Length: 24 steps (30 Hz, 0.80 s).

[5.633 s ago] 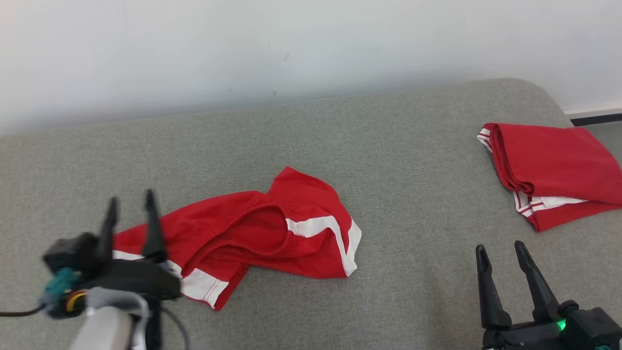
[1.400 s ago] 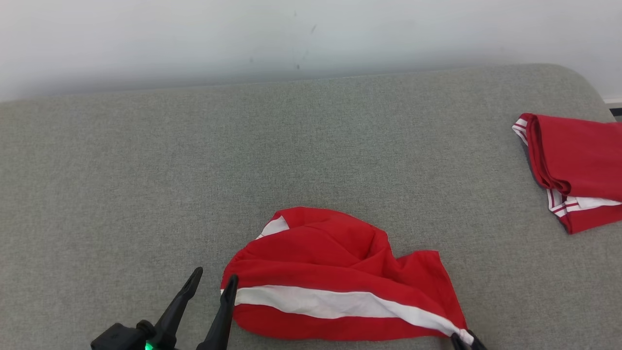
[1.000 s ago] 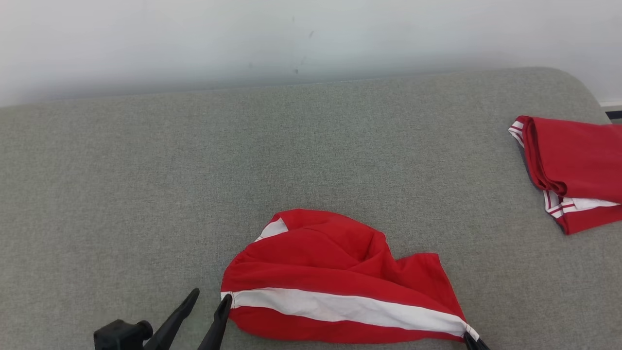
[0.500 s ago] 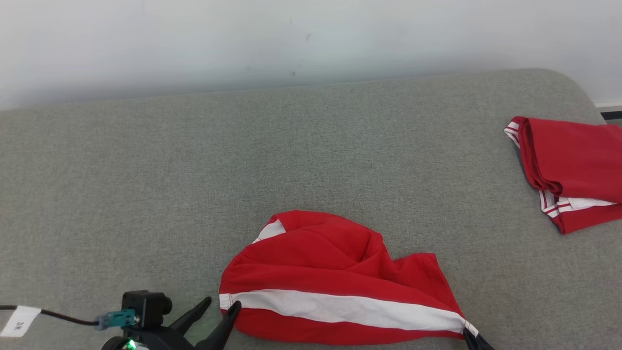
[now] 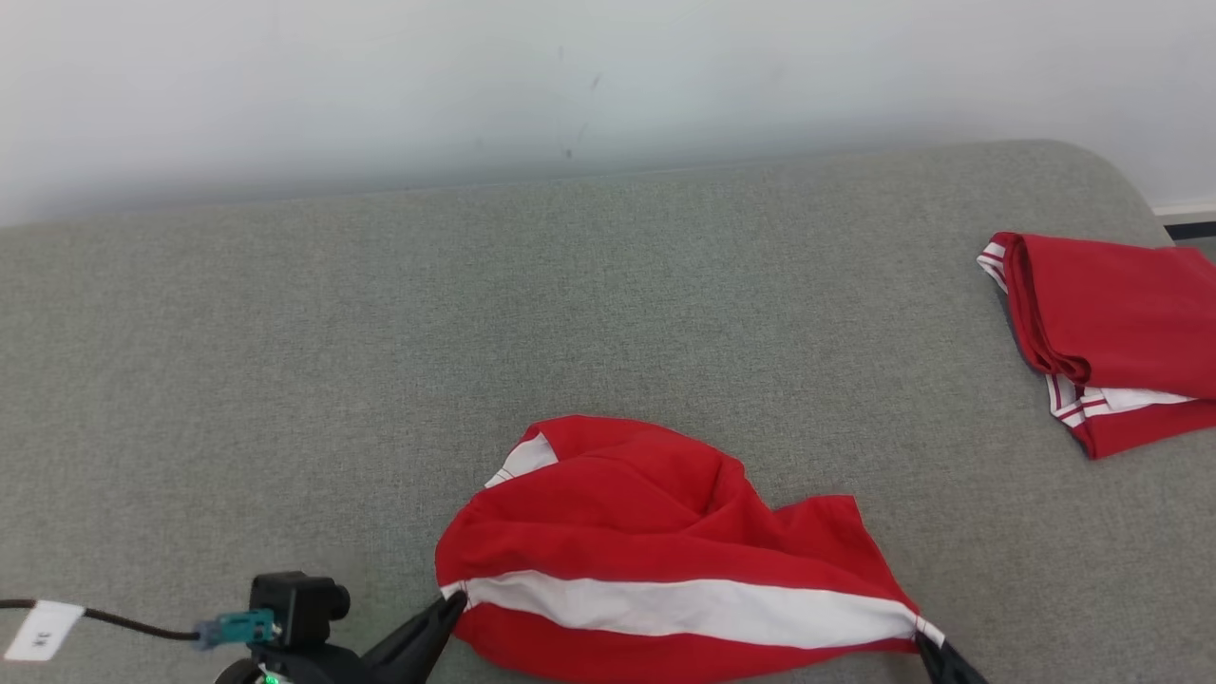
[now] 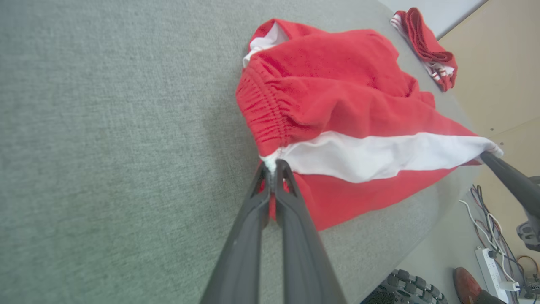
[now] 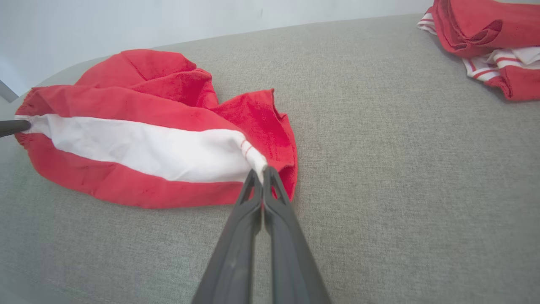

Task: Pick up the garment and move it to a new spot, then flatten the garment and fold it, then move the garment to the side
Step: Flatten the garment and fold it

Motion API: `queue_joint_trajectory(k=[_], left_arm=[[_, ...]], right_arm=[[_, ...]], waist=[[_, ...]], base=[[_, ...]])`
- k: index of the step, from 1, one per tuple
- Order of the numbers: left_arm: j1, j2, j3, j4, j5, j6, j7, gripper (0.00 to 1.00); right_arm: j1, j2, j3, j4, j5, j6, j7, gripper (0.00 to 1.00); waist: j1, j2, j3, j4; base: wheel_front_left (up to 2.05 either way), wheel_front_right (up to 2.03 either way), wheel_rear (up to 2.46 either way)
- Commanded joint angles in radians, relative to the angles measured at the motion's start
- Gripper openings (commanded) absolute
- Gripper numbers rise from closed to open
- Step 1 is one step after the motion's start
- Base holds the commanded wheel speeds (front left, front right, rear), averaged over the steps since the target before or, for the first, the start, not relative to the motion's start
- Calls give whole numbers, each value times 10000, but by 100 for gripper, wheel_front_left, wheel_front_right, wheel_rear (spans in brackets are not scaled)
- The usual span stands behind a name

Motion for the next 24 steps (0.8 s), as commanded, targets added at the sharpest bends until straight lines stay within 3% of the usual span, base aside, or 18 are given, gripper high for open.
queue_joint_trajectory(k=[1, 6, 12, 18, 24], left_arm=[[62, 84, 100, -201, -123, -84, -73, 0], [120, 345, 613, -1357, -909, -95, -173, 0], [-447, 915, 1194, -2857, -1823, -153, 108, 0], [-1759, 1266, 1606, -4222, -2701, -145, 578, 0], [-3296, 1348, 1931, -4982, -3589, -150, 1161, 0]], right_arm=[[-48, -76, -105, -94, -60, -28, -3, 0], [-199, -286, -481, -724, 94, -28, -3, 0], [-618, -1095, -820, -1888, 835, -28, -3, 0], [-1441, -1907, -1535, -3004, 1560, -28, -1, 0], [-2906, -2707, -1624, -3730, 2599, -28, 193, 0]], waist=[[0, 0, -39, 44], [0, 0, -227, 123], [0, 0, -629, 132], [0, 0, -1182, 66], [0, 0, -1478, -93]], base=[[0, 0, 0], [0, 0, 0], [0, 0, 0], [0, 0, 0], [0, 0, 0]])
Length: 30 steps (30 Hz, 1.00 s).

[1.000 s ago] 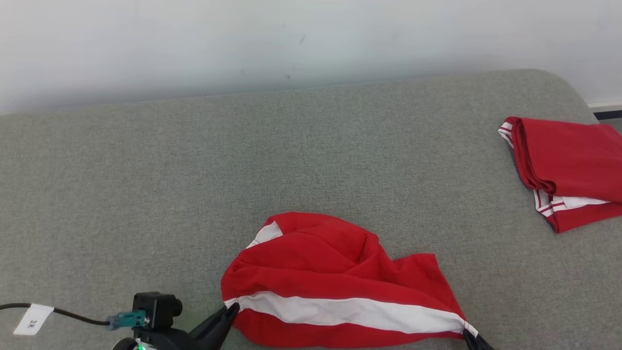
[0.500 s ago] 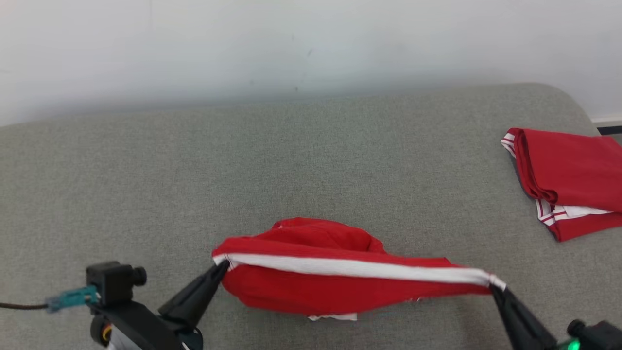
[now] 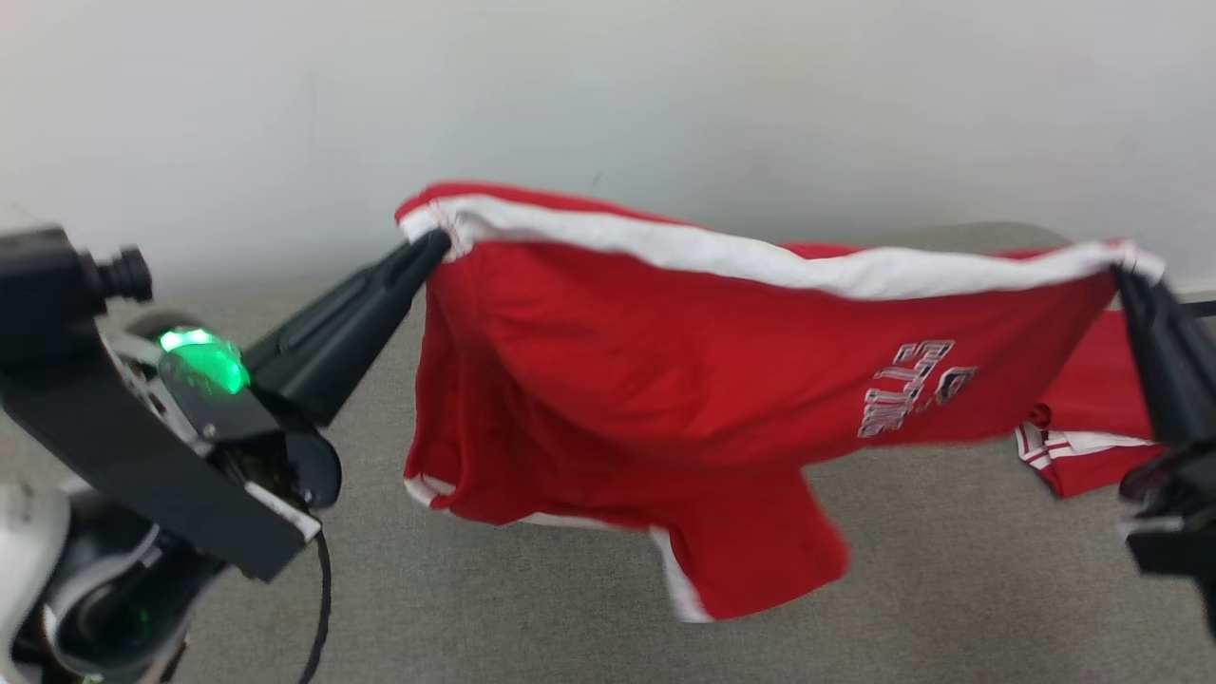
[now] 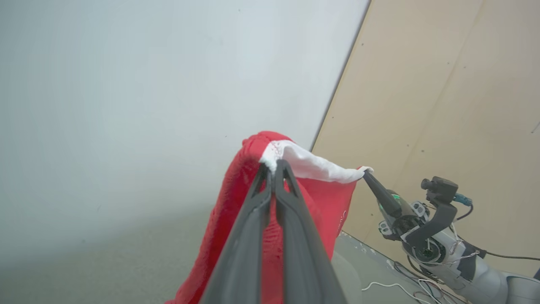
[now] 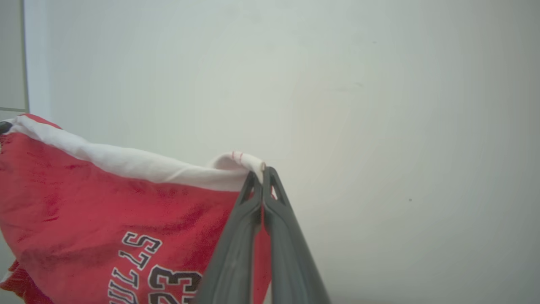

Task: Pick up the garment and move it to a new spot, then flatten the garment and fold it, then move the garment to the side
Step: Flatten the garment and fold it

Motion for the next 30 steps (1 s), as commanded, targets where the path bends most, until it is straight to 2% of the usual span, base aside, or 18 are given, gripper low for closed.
queue_joint_trajectory(k=[1, 6, 12, 21, 25, 26, 30], left_arm=[[-386, 8, 65, -141, -255, -18, 156, 0], [-1682, -38, 156, -325, -651, -19, 622, 0], [-2618, -11, -78, -172, -584, -18, 1216, 0], [-3163, 38, -482, 695, -713, 241, 1986, 0], [-3836, -153, -734, 1634, -400, 207, 2246, 0], [-4514, -339, -950, 2194, 9, 155, 2308, 0], [-6241, -1016, -1332, 3950, 889, 55, 2169, 0]], right_arm=[[-501, -257, 52, -171, 225, -28, 103, 0], [-2286, -1015, 197, -493, 527, -28, 372, 0], [-3672, -1736, -7, -385, 472, -28, 487, 0], [-4541, -2118, 478, 608, 1029, -28, 968, 0], [-5457, -1972, 1266, 1392, 1154, -28, 1572, 0], [-6288, -1740, 1740, 1872, 1160, -28, 1903, 0], [-8561, -755, 2397, 3462, 912, -28, 2305, 0]], waist=[[1, 0, -206, -159], [1, 0, -440, -243], [1, 0, -546, -243], [1, 0, -107, -290], [1, 0, 621, -293], [1, 0, 1294, -280], [1, 0, 2772, -316]], base=[[0, 0, 0], [0, 0, 0], [0, 0, 0], [0, 0, 0], [0, 0, 0], [0, 0, 0], [0, 0, 0]])
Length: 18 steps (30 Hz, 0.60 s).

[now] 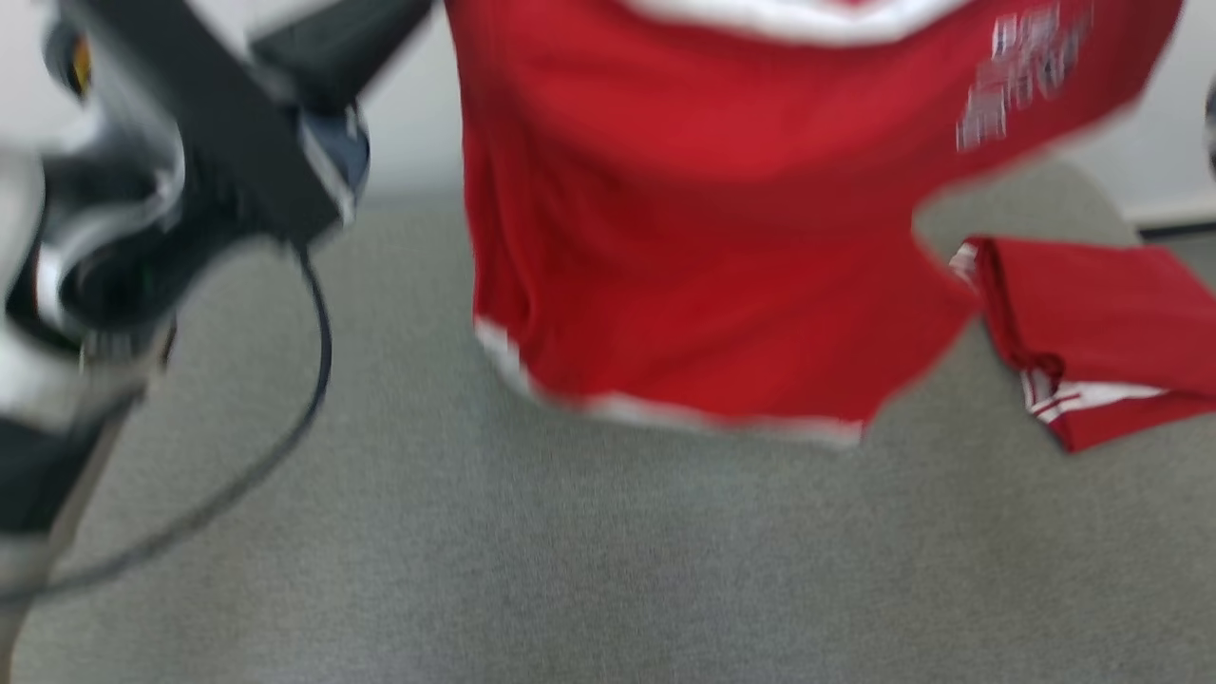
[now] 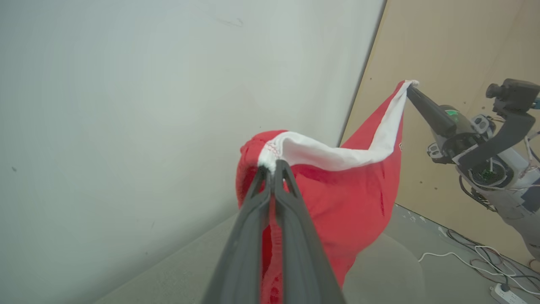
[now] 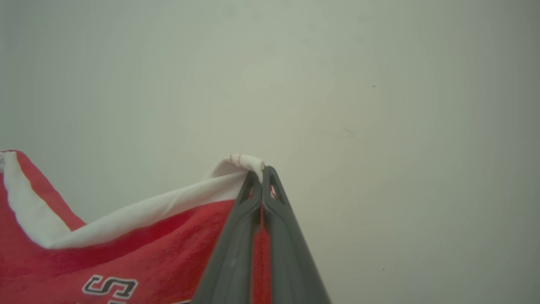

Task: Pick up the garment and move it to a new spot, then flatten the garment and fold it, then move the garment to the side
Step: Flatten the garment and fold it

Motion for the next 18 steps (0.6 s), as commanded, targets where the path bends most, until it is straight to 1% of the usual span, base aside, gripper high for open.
queue_joint_trajectory(k=[1, 4, 8, 11, 12, 13, 15, 18], left_arm=[[-888, -306, -60, 661, 422, -77, -220, 0], [-2508, -701, -284, 1947, 1529, -143, -1021, 0], [-4648, -995, -662, 3407, 3256, -143, -3309, 0], [-5779, -1068, -1235, 4248, 4007, -145, -5028, 0], [-5779, -1068, -1235, 4248, 4007, -145, -5028, 0], [-5953, -1112, -1459, 4472, 3959, -134, -5448, 0], [-6303, -1035, -2078, 4800, 4028, -136, -6085, 0], [-6418, -812, -3040, 5084, 3757, -136, -6772, 0]], right_arm=[[-1068, 515, 155, 650, -258, -28, 10, 0], [-2936, 1346, 277, 1985, -917, -28, -458, 0], [-5142, 2365, 177, 3643, -2197, -28, -1876, 0], [-6268, 2953, -73, 4568, -2979, -28, -2385, 0], [-6268, 2953, -73, 4568, -2979, -28, -2385, 0], [-6437, 3156, -135, 4774, -3143, -28, -2434, 0], [-6761, 3455, -306, 4888, -3421, -28, -2470, 0], [-6537, 3736, -511, 4771, -3712, -28, -2478, 0]], waist=[[-1, -1, 2151, -56], [-1, -1, 3391, -152], [-1, -1, 4904, -346], [-1, -1, 5759, -419], [-1, -1, 5759, -419], [-1, -1, 5993, -435], [-1, -1, 6437, -439], [-1, -1, 6929, -378]], base=[[0, 0, 0], [0, 0, 0], [0, 0, 0], [0, 0, 0], [0, 0, 0], [0, 0, 0], [0, 0, 0], [0, 0, 0]])
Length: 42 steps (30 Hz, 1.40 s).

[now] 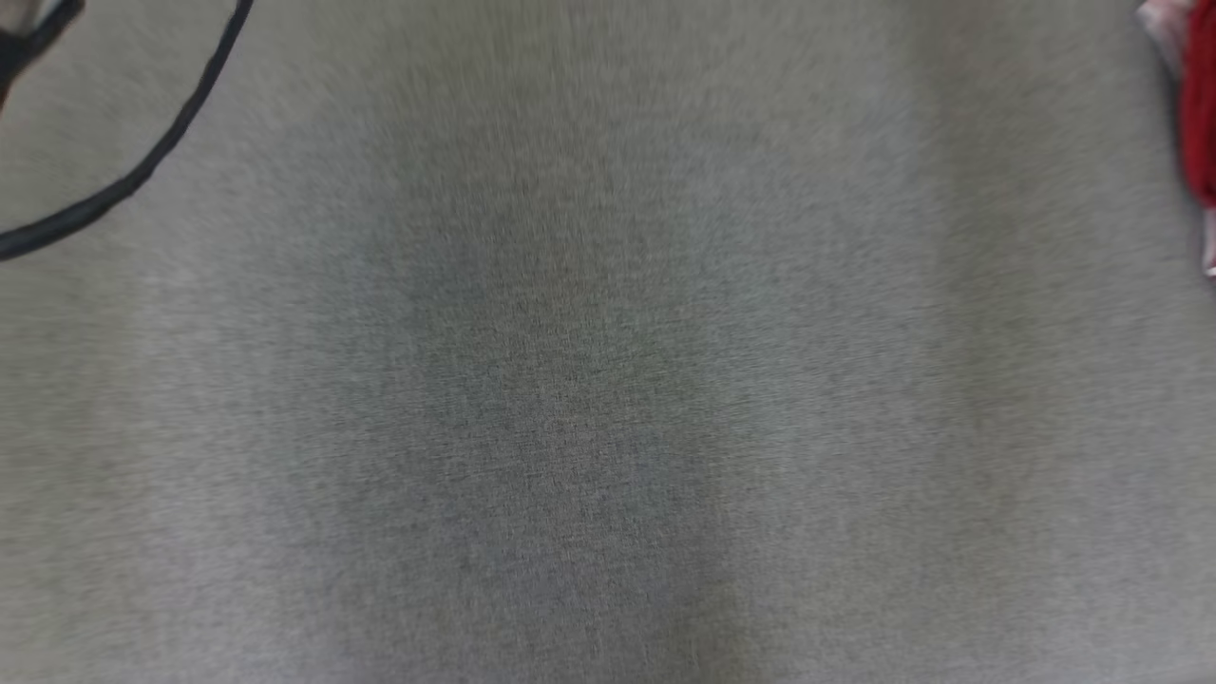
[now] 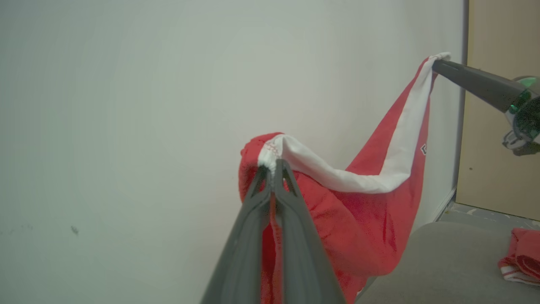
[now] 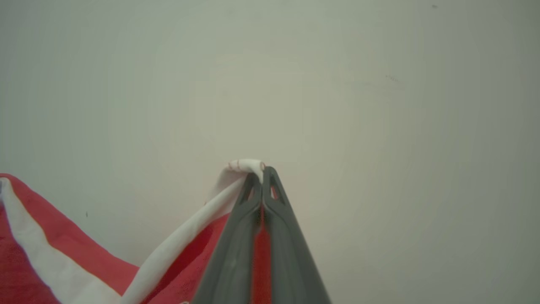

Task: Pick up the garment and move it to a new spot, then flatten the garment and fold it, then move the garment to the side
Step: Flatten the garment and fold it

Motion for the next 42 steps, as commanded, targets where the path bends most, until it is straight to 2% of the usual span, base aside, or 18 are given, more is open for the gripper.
queue_joint_trajectory(k=[1, 5, 9, 15, 21, 26, 29, 34, 42], left_arm=[[-42, 172, -114, 74, -203, 15, -184, 0], [453, 471, -796, 218, -624, 15, -525, 0], [940, 854, -1243, -459, -1231, 17, -579, 0], [2641, 1587, -1597, -2464, -2035, 15, -578, 0], [4691, 2565, -2197, -4435, -3003, 15, -571, 0], [6286, 3000, -2401, -5260, -2899, 13, -570, 0], [7221, 3075, -2393, -5482, -2506, 70, -566, 0], [8776, 2984, -1995, -5702, -1971, 434, -565, 0], [11005, 2693, -1117, -6300, -1968, 780, -564, 0]], right_arm=[[273, 107, -78, -19, -67, -28, -35, 0], [975, 320, -405, -86, -292, -28, -39, 0], [1819, 107, -516, -333, -282, -28, -40, 0], [3784, -756, -218, -1075, 494, -28, -29, 0], [5985, -1646, -30, -1994, 1789, -28, -27, 0], [7806, -2295, 429, -2936, 2426, -28, -27, 0], [8872, -2688, 562, -3381, 2665, -28, -25, 0], [10431, -3166, 703, -3762, 2873, -28, -26, 0], [12486, -3428, 265, -4400, 3179, -28, -26, 0]], waist=[[-6, -4, 2017, -154], [-6, -4, 2111, -132], [-6, -4, 1930, -58], [-6, -4, 1241, 126], [-6, -4, 361, 177], [-6, -4, -347, 222], [-6, -4, -693, 224], [-6, -4, -1280, 220], [-6, -4, -2291, 314]], base=[[0, 0, 0], [0, 0, 0], [0, 0, 0], [0, 0, 0], [0, 0, 0], [0, 0, 0], [0, 0, 0], [0, 0, 0], [0, 0, 0]])
